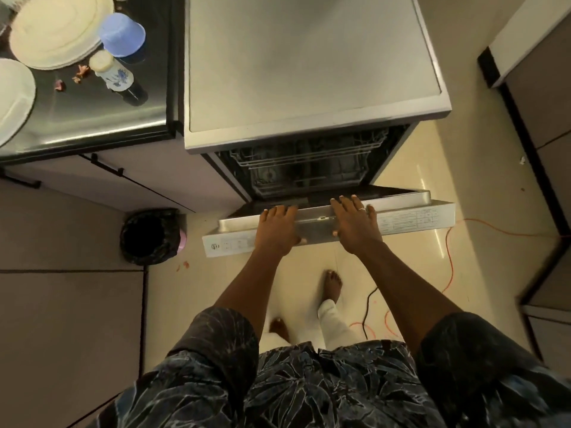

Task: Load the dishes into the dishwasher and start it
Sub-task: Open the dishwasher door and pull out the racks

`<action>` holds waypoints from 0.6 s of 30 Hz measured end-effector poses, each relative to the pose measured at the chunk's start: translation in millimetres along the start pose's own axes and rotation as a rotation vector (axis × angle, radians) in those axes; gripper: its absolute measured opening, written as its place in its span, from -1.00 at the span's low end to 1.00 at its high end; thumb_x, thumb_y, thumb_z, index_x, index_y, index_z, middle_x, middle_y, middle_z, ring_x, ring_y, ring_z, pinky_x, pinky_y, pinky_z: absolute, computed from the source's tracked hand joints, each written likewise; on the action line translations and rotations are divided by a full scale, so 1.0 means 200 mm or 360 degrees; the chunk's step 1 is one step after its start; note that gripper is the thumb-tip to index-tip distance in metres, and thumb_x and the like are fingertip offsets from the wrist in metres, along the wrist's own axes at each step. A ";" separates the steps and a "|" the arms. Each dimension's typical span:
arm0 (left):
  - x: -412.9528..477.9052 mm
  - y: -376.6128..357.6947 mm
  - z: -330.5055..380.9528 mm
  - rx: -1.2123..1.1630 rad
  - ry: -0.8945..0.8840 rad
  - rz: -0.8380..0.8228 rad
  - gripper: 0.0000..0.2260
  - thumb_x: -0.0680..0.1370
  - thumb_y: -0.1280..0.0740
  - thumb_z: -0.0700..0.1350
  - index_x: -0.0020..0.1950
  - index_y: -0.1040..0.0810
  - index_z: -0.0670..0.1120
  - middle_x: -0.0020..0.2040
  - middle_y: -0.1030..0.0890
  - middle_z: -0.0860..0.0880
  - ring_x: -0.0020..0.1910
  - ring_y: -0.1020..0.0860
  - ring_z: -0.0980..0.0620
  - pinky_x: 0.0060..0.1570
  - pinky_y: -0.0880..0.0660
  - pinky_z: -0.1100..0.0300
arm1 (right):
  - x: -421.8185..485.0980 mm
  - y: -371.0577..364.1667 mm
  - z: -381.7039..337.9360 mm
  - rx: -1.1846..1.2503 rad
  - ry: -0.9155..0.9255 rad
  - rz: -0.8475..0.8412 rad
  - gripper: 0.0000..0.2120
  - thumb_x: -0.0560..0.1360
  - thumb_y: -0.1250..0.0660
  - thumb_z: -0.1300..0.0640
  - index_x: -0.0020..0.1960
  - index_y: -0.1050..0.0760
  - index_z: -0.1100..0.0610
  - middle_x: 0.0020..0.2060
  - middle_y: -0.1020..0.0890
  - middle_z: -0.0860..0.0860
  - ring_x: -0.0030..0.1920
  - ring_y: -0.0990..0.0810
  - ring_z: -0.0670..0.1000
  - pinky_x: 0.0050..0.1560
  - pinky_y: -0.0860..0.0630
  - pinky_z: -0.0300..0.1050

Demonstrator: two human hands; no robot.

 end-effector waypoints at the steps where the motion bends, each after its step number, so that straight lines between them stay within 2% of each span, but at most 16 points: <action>1: -0.02 -0.03 -0.01 0.0006 -0.0001 -0.0031 -0.27 0.47 -0.47 0.13 0.54 -0.23 0.00 0.50 -0.35 -0.10 0.50 -0.29 -0.16 0.51 -0.16 -0.13 | -0.03 -0.03 0.00 0.0006 -0.0024 0.0012 -0.23 0.53 -0.43 0.13 0.62 -0.10 0.06 0.59 -0.18 0.08 0.61 -0.04 0.17 0.55 -0.10 0.28; 4: -0.10 -0.16 -0.05 -0.0011 -0.0057 -0.0101 -0.29 0.51 -0.42 0.15 0.57 -0.21 0.01 0.52 -0.34 -0.10 0.49 -0.30 -0.15 0.50 -0.18 -0.10 | -0.14 -0.16 -0.03 -0.0036 -0.0112 0.0023 -0.25 0.52 -0.45 0.13 0.59 -0.14 0.04 0.57 -0.23 0.06 0.60 -0.10 0.17 0.52 -0.18 0.25; 12: -0.37 -0.61 -0.12 -0.0061 -0.0275 -0.0212 -0.38 0.57 -0.36 0.06 0.59 -0.22 0.05 0.54 -0.34 -0.05 0.50 -0.32 -0.07 0.46 -0.21 -0.01 | -0.41 -0.63 -0.03 -0.0145 -0.0305 -0.0141 -0.30 0.57 -0.39 -0.02 0.60 -0.13 0.01 0.59 -0.21 0.04 0.60 -0.09 0.20 0.53 -0.11 0.31; 18: -0.57 -1.02 -0.12 -0.0106 -0.0238 -0.0388 -0.35 0.60 -0.32 0.08 0.62 -0.12 0.04 0.59 -0.23 -0.05 0.57 -0.19 -0.08 0.53 -0.12 -0.04 | -0.60 -1.01 0.00 -0.0085 -0.0324 -0.0334 -0.32 0.60 -0.34 0.01 0.61 -0.09 0.03 0.61 -0.15 0.05 0.61 -0.03 0.21 0.53 -0.14 0.28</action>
Point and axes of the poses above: each hand's wrist, its own x-axis towards the middle knuckle, its own y-axis out of the back of the hand, z = x × y, the point moved 5 cm from there along x, towards the middle knuckle
